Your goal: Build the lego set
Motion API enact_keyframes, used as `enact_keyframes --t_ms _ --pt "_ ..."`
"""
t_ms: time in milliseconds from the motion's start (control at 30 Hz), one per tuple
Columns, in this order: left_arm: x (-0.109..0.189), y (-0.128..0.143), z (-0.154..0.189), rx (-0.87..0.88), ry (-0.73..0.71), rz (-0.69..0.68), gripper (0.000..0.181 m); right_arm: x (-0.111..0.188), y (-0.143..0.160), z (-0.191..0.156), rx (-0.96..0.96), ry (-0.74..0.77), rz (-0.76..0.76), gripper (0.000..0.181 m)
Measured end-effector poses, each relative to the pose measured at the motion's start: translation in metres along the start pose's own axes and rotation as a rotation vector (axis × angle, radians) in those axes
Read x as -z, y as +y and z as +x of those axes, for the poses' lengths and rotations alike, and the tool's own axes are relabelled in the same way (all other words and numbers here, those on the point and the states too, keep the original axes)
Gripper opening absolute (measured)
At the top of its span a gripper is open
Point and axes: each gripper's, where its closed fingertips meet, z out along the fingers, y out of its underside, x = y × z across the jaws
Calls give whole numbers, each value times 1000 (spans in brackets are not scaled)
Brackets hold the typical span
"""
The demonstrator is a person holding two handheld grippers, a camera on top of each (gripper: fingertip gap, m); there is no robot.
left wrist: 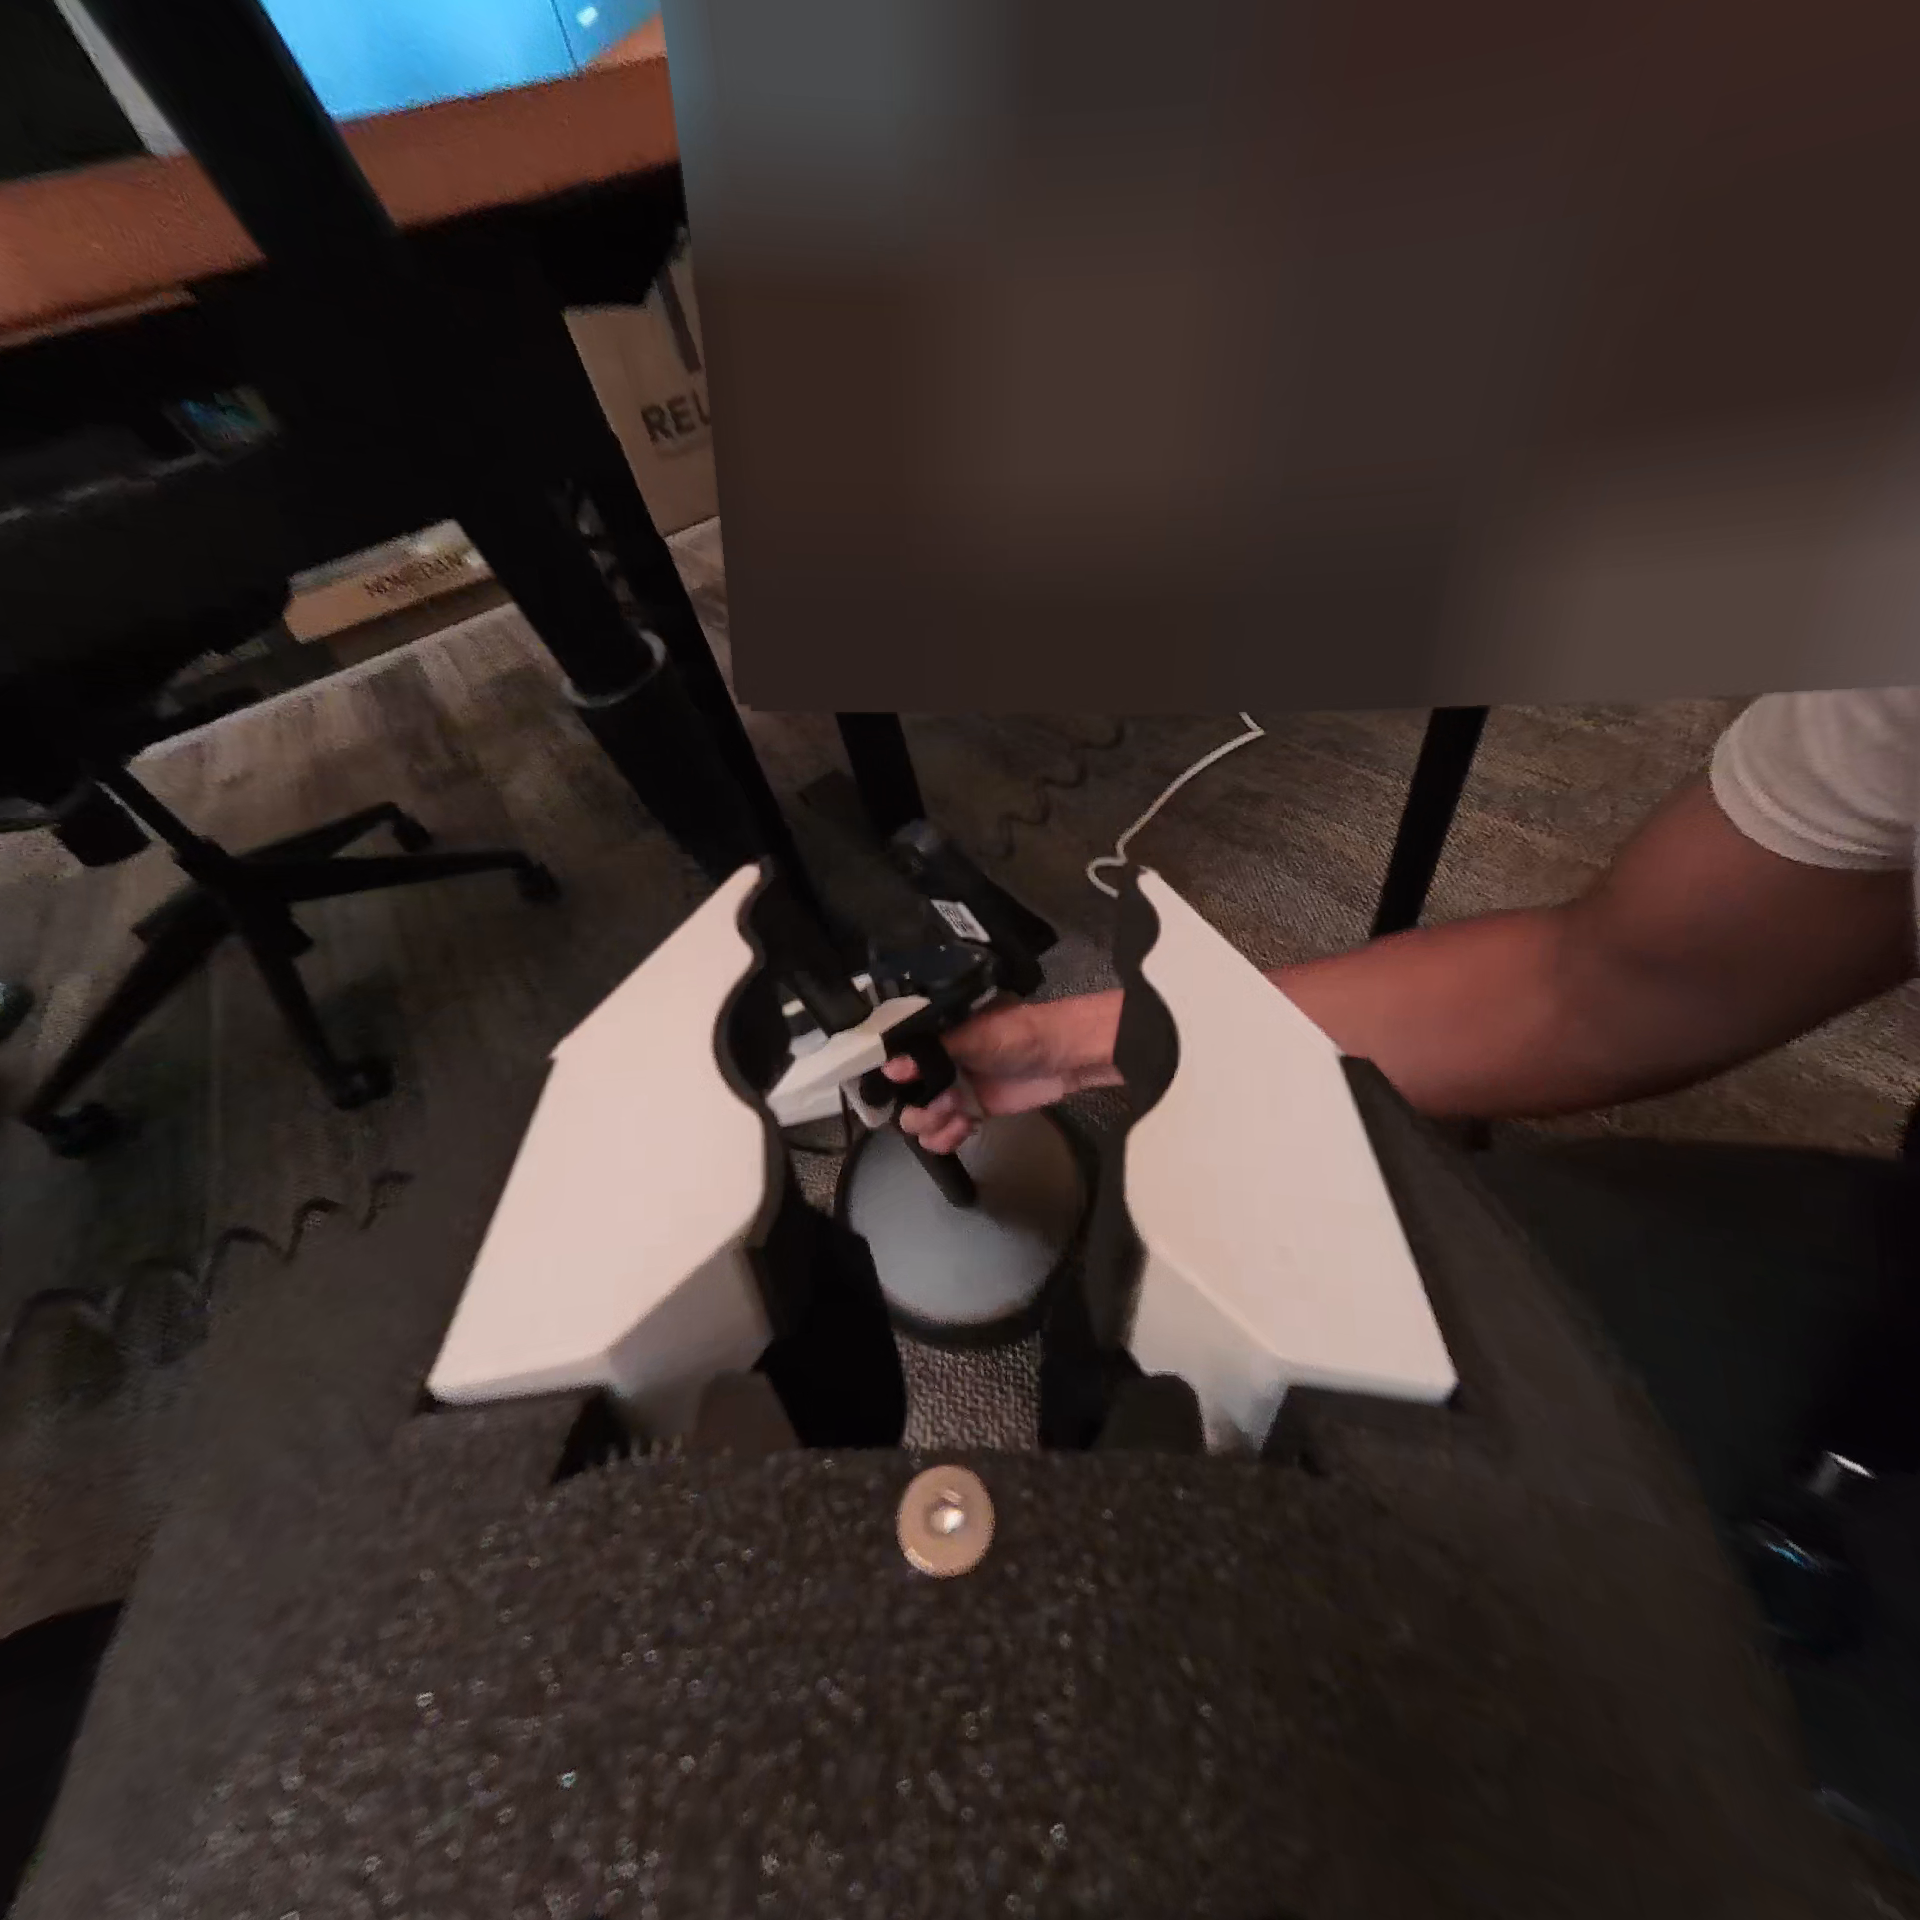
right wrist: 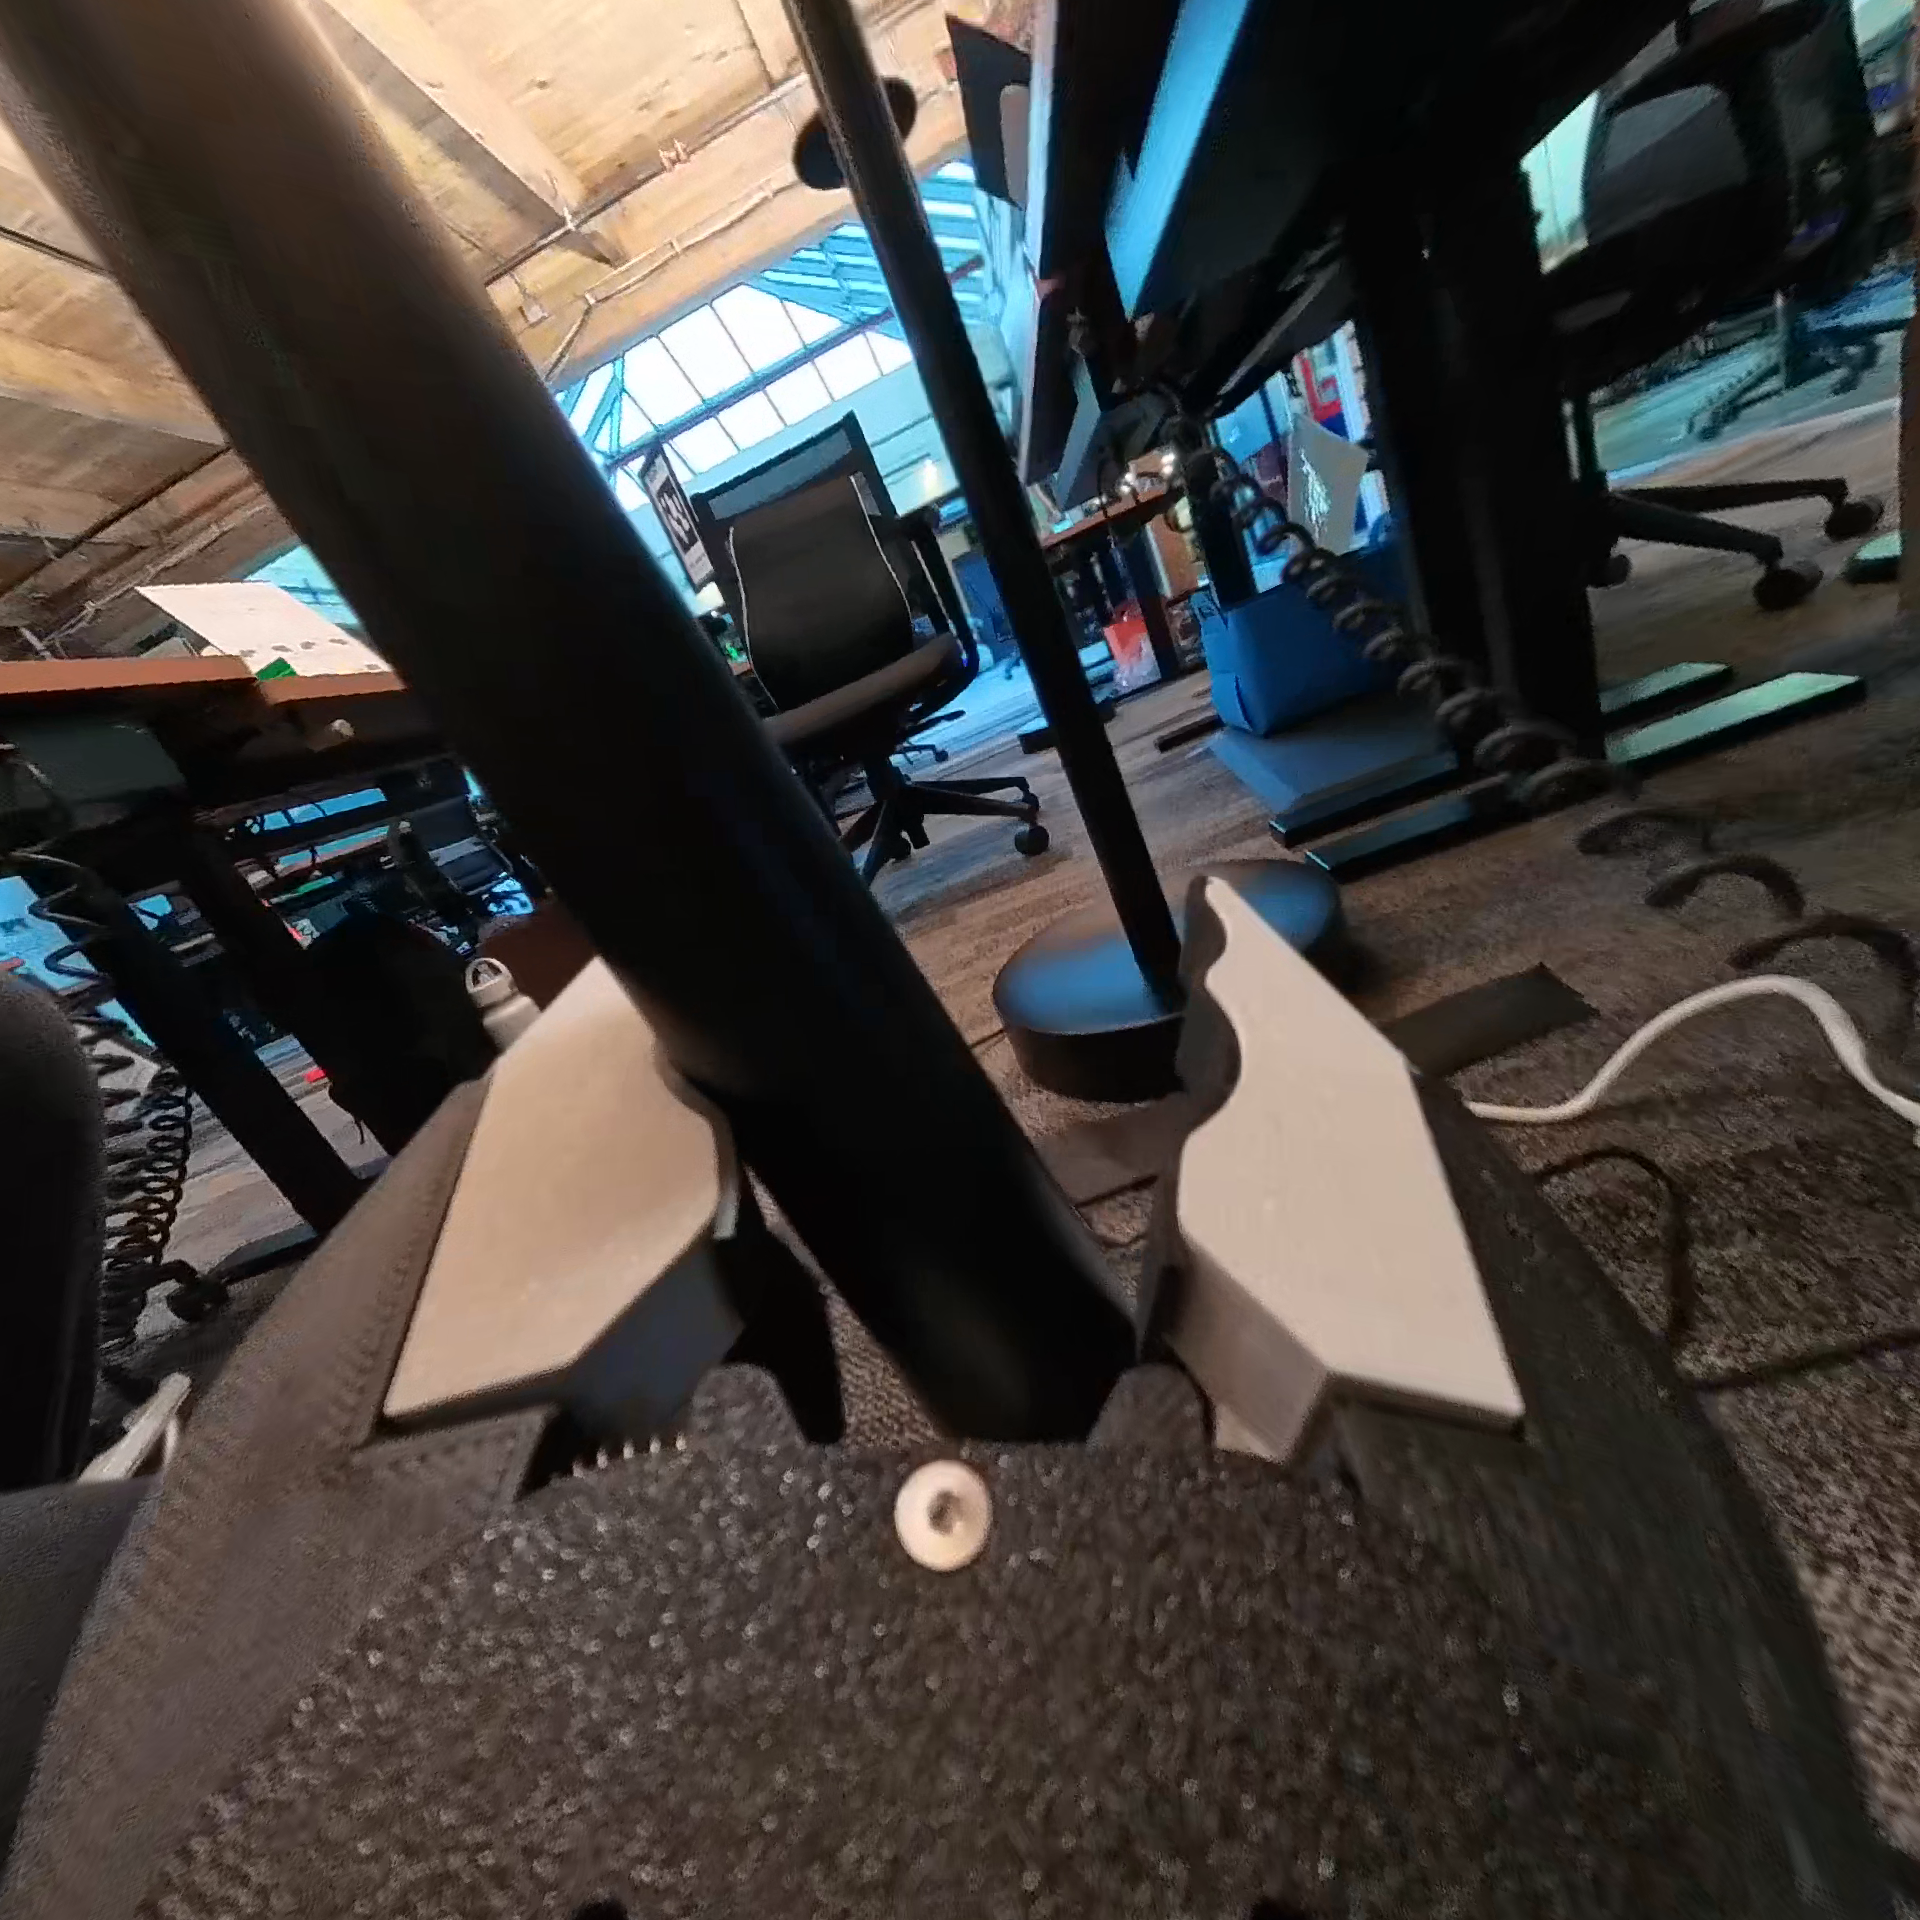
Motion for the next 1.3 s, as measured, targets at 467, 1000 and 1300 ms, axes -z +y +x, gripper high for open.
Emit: enact_keyframes --t_ms 467,1000,1300 --pt "-15 11 12 -34 75 -7 62 28 -11 63 -95 78 68 82" --pt "51 109 -75 120 -89 -272 56 84 -31 71 -101 91 212 80" --pt "111 303 -70 424 -278 -340 51 98 -29 66 -56 124 235 76"
